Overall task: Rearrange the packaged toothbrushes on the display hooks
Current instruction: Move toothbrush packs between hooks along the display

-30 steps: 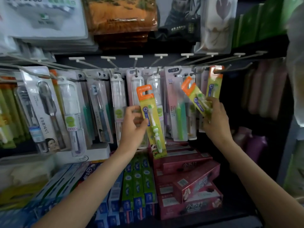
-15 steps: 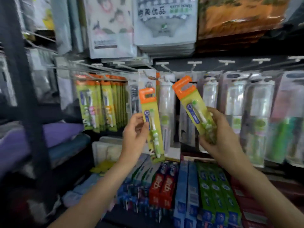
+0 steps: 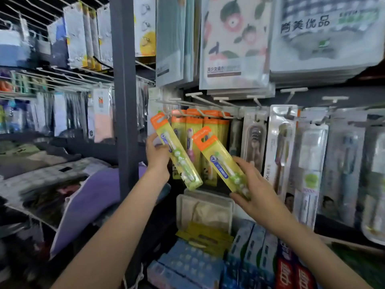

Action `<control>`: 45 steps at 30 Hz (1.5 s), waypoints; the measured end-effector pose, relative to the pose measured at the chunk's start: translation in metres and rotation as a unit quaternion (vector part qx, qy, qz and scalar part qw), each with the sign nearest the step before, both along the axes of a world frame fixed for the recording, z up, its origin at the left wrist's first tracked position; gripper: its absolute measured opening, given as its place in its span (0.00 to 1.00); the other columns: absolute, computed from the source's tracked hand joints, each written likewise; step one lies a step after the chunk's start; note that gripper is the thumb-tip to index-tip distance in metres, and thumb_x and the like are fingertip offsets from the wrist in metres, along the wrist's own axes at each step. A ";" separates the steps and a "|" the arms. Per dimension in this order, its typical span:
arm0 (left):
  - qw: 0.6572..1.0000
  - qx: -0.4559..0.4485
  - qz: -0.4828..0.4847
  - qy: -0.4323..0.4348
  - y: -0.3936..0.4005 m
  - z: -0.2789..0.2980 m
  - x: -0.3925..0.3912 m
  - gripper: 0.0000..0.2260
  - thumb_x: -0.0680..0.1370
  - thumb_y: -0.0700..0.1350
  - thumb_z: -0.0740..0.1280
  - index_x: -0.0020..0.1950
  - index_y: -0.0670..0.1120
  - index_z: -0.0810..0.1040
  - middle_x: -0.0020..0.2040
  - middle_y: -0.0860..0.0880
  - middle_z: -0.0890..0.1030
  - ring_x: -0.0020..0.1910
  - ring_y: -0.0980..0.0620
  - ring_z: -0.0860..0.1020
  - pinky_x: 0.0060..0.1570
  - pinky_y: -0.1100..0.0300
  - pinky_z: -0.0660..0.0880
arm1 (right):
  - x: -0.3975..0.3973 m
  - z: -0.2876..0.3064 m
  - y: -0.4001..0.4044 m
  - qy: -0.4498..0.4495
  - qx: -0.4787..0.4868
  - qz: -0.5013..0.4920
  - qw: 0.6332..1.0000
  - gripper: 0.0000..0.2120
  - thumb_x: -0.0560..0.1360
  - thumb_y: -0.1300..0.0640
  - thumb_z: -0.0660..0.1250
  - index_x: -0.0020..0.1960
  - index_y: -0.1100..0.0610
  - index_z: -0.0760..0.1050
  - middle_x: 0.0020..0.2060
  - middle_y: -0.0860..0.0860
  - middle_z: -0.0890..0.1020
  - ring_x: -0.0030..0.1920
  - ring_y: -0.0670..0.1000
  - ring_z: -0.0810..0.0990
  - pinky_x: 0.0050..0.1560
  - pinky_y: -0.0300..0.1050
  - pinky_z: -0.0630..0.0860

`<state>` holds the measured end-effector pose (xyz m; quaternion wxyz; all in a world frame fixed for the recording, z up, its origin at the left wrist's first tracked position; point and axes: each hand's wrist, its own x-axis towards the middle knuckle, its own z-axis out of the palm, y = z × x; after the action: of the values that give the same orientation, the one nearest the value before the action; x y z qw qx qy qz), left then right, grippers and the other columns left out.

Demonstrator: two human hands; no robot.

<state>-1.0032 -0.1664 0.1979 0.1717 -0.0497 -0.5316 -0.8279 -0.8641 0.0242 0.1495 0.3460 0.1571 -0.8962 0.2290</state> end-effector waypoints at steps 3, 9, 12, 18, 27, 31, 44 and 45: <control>1.000 -0.007 -0.024 0.000 0.001 0.009 -0.009 0.17 0.77 0.35 0.59 0.57 0.57 0.69 0.53 0.47 0.77 0.48 0.49 0.75 0.45 0.59 0.73 | -0.007 0.003 0.001 -0.012 -0.003 -0.007 1.000 0.37 0.73 0.59 0.69 0.68 0.38 0.48 0.69 0.45 0.63 0.59 0.50 0.74 0.54 0.47 0.74; 0.998 -0.009 -0.057 0.019 0.002 0.004 -0.019 0.18 0.78 0.33 0.57 0.59 0.55 0.69 0.47 0.48 0.77 0.41 0.52 0.76 0.38 0.60 0.73 | -0.012 0.011 0.011 -0.028 0.022 -0.029 0.999 0.37 0.73 0.57 0.69 0.73 0.44 0.49 0.69 0.44 0.63 0.59 0.50 0.74 0.53 0.46 0.75; 0.997 -0.024 -0.062 0.030 0.008 -0.003 -0.021 0.20 0.78 0.33 0.56 0.62 0.55 0.70 0.47 0.46 0.77 0.40 0.51 0.76 0.36 0.59 0.72 | -0.010 0.017 0.017 -0.018 0.024 -0.037 0.999 0.37 0.73 0.58 0.69 0.73 0.44 0.50 0.69 0.44 0.64 0.59 0.50 0.74 0.53 0.48 0.75; 0.980 -0.175 0.008 0.098 0.003 -0.001 -0.019 0.19 0.78 0.33 0.57 0.63 0.53 0.70 0.43 0.47 0.78 0.40 0.52 0.75 0.37 0.70 0.72 | -0.010 0.022 0.024 -0.017 0.034 -0.051 0.998 0.37 0.73 0.58 0.69 0.73 0.47 0.51 0.67 0.47 0.67 0.61 0.51 0.73 0.53 0.45 0.73; 0.954 -0.256 0.102 0.121 -0.025 -0.038 0.008 0.17 0.76 0.29 0.59 0.65 0.37 0.65 0.50 0.43 0.73 0.45 0.53 0.73 0.37 0.74 0.68 | -0.044 0.039 -0.024 -0.021 0.154 -0.022 0.988 0.38 0.76 0.55 0.64 0.74 0.44 0.42 0.67 0.53 0.71 0.57 0.57 0.76 0.47 0.49 0.74; 0.941 -0.304 0.072 0.128 -0.032 -0.045 0.020 0.16 0.75 0.29 0.61 0.62 0.38 0.65 0.47 0.46 0.71 0.43 0.54 0.72 0.38 0.75 0.68 | -0.080 0.055 -0.060 -0.044 0.143 -0.010 0.989 0.36 0.77 0.56 0.64 0.76 0.49 0.45 0.60 0.58 0.76 0.52 0.58 0.76 0.40 0.46 0.70; 0.939 -0.326 0.062 0.088 -0.036 -0.046 0.012 0.18 0.76 0.31 0.60 0.65 0.38 0.63 0.56 0.45 0.69 0.51 0.51 0.70 0.50 0.64 0.66 | -0.111 0.042 -0.112 -0.080 -0.130 -0.019 0.988 0.38 0.78 0.60 0.60 0.75 0.56 0.35 0.60 0.62 0.75 0.42 0.53 0.76 0.41 0.43 0.70; 0.939 -0.325 0.065 0.090 -0.035 -0.045 0.013 0.18 0.76 0.32 0.60 0.65 0.38 0.64 0.55 0.45 0.69 0.52 0.51 0.70 0.51 0.64 0.66 | -0.111 0.043 -0.113 -0.096 -0.135 -0.018 0.986 0.38 0.79 0.58 0.60 0.76 0.56 0.36 0.64 0.62 0.71 0.47 0.54 0.76 0.44 0.41 0.69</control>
<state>-0.9902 -0.2015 0.1526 0.2470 -0.1428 -0.7563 -0.5888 -0.9751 -0.0891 0.1928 0.2803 0.0702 -0.8887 0.3560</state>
